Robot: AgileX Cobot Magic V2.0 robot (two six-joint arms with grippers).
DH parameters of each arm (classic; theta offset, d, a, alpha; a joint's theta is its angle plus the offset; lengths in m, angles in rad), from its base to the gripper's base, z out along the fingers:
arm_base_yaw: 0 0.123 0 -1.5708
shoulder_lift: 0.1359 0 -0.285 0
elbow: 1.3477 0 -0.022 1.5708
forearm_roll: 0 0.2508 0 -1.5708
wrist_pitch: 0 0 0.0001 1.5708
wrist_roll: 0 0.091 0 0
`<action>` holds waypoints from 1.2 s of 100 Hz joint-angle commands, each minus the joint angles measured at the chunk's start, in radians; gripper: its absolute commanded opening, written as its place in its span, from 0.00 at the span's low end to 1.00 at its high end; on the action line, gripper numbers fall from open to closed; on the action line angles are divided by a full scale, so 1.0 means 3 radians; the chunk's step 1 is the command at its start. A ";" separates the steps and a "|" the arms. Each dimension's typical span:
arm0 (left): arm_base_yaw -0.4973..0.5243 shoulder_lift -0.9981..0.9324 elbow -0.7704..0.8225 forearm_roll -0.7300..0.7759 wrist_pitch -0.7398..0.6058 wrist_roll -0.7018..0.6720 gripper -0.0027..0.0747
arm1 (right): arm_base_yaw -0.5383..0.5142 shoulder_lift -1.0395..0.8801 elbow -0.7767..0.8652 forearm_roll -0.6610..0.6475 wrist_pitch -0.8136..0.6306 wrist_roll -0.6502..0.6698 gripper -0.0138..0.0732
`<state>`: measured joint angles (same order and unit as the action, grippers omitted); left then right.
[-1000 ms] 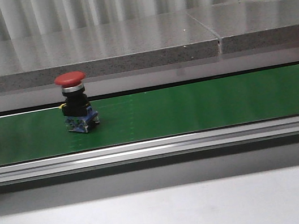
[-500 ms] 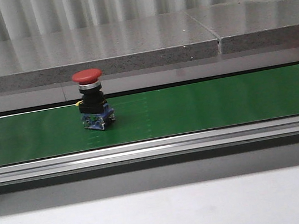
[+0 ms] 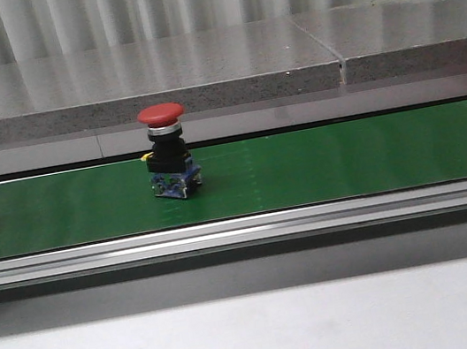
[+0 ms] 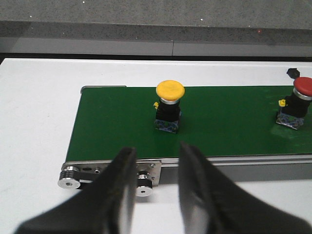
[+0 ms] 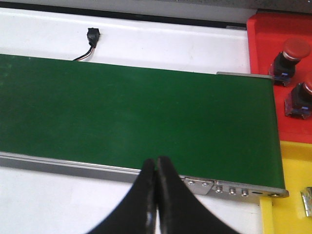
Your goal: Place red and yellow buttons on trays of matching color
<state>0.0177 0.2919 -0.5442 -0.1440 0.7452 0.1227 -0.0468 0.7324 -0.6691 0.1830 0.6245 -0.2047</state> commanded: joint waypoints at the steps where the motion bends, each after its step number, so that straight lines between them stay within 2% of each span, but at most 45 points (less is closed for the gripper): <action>1: -0.0021 -0.0005 -0.0068 -0.0072 -0.0241 -0.0011 0.00 | -0.0001 -0.0009 -0.0111 0.0000 -0.0230 -0.0015 0.08; 62: -0.0021 -0.0005 -0.0068 -0.0072 -0.0241 -0.0011 0.01 | -0.0001 -0.0009 -0.0111 0.0042 -0.0108 -0.0015 0.10; 72: -0.0021 -0.0005 -0.0068 -0.0072 -0.0241 -0.0011 0.01 | -0.0001 -0.0009 -0.0111 0.0097 -0.0073 -0.0015 0.23; 91: -0.0021 -0.0005 -0.0068 -0.0072 -0.0241 -0.0011 0.01 | -0.0001 -0.0009 -0.0111 0.0122 -0.0093 -0.0015 0.70; 98: -0.0021 -0.0005 -0.0068 -0.0072 -0.0241 -0.0011 0.01 | -0.0001 -0.0009 -0.0111 0.0142 -0.0114 -0.0015 0.82; 104: -0.0021 -0.0005 -0.0068 -0.0072 -0.0241 -0.0011 0.01 | -0.0001 -0.0009 -0.0111 0.0220 -0.0154 -0.0015 0.85; 120: -0.0021 -0.0005 -0.0068 -0.0072 -0.0241 -0.0011 0.01 | 0.0006 0.0109 -0.0140 0.0367 -0.0189 -0.0020 0.85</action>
<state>0.0177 0.2824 -0.5382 -0.1448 0.7452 0.1227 -0.0468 0.7401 -0.6701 0.2606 0.6433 -0.2047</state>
